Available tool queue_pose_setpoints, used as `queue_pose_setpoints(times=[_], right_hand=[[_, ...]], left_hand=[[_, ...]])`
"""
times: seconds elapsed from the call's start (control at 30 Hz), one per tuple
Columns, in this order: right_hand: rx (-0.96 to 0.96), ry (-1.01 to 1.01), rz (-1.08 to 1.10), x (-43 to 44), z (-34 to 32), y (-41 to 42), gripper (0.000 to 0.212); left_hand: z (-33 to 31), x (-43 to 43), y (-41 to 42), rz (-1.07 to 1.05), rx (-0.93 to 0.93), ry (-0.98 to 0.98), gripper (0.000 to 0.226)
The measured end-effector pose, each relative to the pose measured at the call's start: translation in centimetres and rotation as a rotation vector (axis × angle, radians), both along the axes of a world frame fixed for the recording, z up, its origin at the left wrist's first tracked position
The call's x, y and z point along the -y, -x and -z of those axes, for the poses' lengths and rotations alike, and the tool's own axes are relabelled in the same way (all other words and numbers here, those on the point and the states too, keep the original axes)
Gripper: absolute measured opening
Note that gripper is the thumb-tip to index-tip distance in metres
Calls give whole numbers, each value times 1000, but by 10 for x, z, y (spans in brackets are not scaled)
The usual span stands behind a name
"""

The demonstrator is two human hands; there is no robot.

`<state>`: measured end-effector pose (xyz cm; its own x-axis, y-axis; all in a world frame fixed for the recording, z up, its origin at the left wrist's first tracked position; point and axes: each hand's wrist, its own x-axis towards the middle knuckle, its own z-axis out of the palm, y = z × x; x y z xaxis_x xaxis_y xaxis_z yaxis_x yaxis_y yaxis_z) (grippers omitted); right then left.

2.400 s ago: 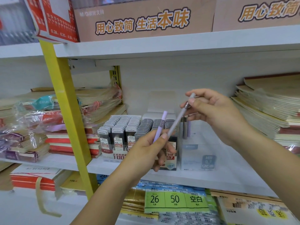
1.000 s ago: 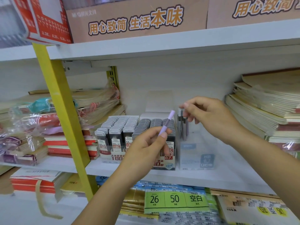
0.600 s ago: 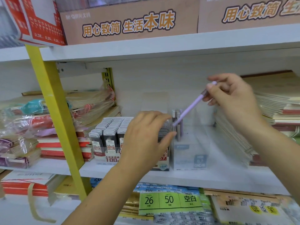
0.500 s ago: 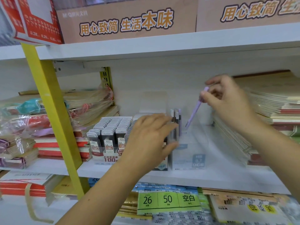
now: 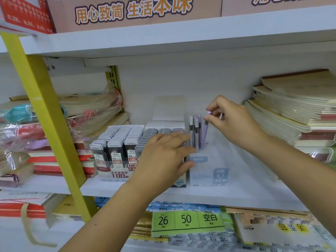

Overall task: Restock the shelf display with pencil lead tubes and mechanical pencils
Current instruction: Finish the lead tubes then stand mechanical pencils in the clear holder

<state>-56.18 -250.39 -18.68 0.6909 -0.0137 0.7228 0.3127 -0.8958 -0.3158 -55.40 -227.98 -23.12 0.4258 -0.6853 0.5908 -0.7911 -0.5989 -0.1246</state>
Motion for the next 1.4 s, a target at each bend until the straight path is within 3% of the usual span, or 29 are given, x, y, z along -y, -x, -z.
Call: queue_pose_setpoints(times=[0.27,0.4,0.5,0.57,0.63,0.73,0.83,0.93,1.03,1.13,1.23,1.4], right_hand=[[-43,70,35,-10,1,-10,21],[-89,200,70,-9,2,-12,15],[-178,241,149,-3,-1,-1,24],[-129,140,122,-3,2,16,31],[44,-9,78,-8,8,42,28],[235,-160,-61,-27,35,88,22],[154,-271,-197,-49,95,124,21],[-194,-337,-174,-62,196,146,21],[-811,-347,-26,-69,324,166,29],[-1219,-368,72,-81,435,189,41],[-1376,-508,160,-97,504,204,37],[-1382,-752,436,-120,573,207,32]], left_hand=[[2,0,-2,2,9,16,35],[4,0,-4,11,14,6,34],[1,0,0,22,30,14,35],[2,-1,6,16,69,13,42],[10,-6,14,32,140,61,46],[48,-20,33,152,234,297,25],[117,-36,54,251,209,354,14],[215,-51,77,237,-57,224,16],[318,-71,101,51,-572,102,26],[403,-91,114,-190,-1054,-29,36],[464,-105,118,-356,-1346,-145,43],[527,-98,116,-432,-1498,-163,50]])
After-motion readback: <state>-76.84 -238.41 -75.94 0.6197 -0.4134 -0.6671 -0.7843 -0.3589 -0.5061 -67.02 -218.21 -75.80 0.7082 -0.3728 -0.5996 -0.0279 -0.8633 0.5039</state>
